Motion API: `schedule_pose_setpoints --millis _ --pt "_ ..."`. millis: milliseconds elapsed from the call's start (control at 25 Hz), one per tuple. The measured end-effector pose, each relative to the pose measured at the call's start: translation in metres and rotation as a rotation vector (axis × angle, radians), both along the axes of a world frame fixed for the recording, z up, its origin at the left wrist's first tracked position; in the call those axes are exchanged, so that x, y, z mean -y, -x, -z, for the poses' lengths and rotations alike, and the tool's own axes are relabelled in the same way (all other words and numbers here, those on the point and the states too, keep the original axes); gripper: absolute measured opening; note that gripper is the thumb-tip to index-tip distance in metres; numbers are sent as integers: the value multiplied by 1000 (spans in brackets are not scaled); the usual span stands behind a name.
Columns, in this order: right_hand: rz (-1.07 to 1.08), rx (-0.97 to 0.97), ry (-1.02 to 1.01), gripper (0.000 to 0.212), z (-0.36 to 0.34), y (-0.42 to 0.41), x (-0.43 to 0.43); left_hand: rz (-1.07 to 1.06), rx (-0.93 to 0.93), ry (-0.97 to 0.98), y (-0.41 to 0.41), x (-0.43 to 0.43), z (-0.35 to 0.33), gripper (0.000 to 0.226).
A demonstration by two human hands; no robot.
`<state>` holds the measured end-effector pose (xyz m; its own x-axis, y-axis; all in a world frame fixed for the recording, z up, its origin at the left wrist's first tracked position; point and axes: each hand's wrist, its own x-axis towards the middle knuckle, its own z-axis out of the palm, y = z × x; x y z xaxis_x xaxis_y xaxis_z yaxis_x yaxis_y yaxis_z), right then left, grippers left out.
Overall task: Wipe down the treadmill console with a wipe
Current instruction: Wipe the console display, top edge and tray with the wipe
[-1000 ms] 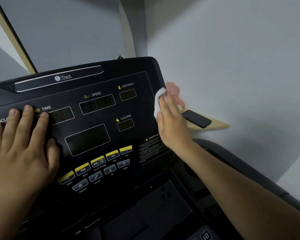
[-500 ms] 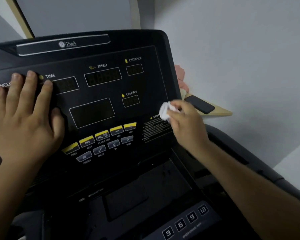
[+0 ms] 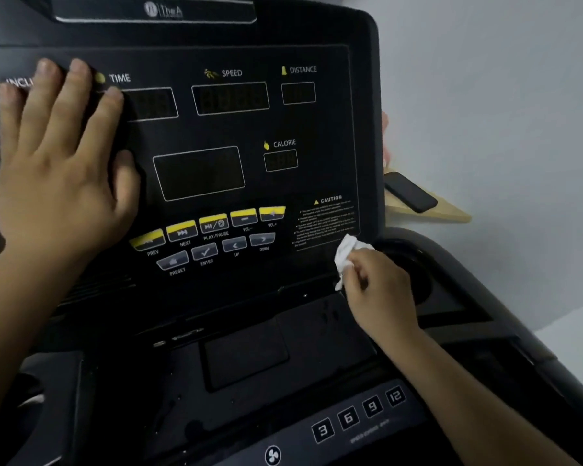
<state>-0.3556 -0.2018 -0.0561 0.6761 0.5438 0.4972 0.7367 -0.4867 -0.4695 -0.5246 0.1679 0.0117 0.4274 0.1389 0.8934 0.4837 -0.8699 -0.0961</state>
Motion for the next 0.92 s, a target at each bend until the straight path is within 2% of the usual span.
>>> schedule_pose_setpoints --millis 80,160,280,360,520,600,720,800,920 --pt "29 -1 8 18 -11 -12 -2 -5 -5 2 -3 -12 2 66" --pt "134 38 -69 11 -43 -46 -14 -2 -3 9 -4 -16 4 66" --pt "190 -55 -141 6 -77 -82 -14 44 7 52 -4 -19 7 66" --pt "139 -95 -117 4 -64 -63 -14 71 -10 54 -1 -13 3 65" --pt "-113 -96 13 10 -26 0 -20 42 -33 -17 5 17 -10 62" --pt "-78 -89 0 10 -45 -21 -21 42 -53 -34 7 32 -15 61" --pt "119 -125 -90 9 -81 -62 -19 48 -82 -5 11 44 -23 57" --pt "177 -144 -81 13 -78 -53 -22 32 -97 17 14 51 -26 55" --pt "3 -189 -42 25 -58 3 -37 3 -84 28 16 60 -28 54"
